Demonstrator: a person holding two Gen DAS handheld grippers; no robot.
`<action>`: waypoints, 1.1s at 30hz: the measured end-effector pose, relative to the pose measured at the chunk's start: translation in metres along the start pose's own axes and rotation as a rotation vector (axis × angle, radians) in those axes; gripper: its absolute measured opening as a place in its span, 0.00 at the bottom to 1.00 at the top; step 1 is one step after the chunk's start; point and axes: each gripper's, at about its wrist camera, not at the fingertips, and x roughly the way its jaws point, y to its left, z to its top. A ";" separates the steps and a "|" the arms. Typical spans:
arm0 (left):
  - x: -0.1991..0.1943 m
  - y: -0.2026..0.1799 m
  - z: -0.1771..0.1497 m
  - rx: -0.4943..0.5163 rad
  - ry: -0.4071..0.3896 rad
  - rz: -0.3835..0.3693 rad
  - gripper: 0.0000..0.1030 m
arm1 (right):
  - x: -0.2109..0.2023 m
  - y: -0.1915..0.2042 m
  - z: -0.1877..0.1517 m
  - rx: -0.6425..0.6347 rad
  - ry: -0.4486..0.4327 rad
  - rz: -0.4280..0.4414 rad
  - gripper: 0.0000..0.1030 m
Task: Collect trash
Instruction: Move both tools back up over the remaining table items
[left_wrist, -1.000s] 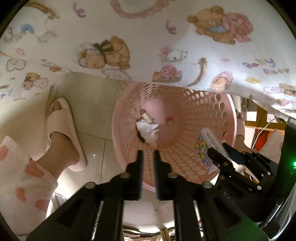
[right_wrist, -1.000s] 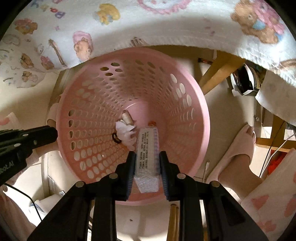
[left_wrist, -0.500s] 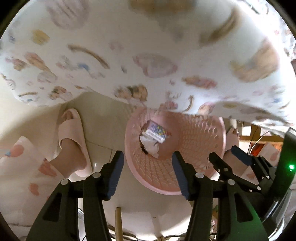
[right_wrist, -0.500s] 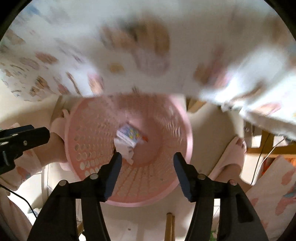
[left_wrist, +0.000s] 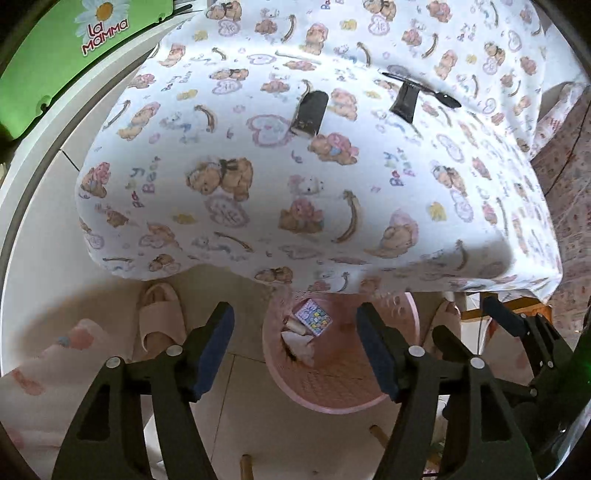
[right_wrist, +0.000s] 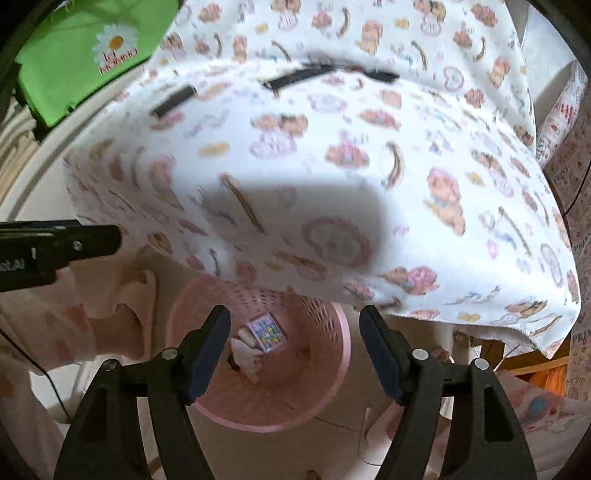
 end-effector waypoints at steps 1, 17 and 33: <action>-0.003 0.004 0.002 -0.010 -0.007 0.000 0.65 | -0.004 -0.001 0.002 0.000 -0.008 0.002 0.72; -0.085 0.004 0.046 0.102 -0.297 0.151 0.78 | -0.109 -0.018 0.055 -0.001 -0.291 0.071 0.75; -0.045 0.006 0.092 0.008 -0.247 -0.009 0.81 | -0.103 -0.062 0.098 0.062 -0.390 -0.023 0.80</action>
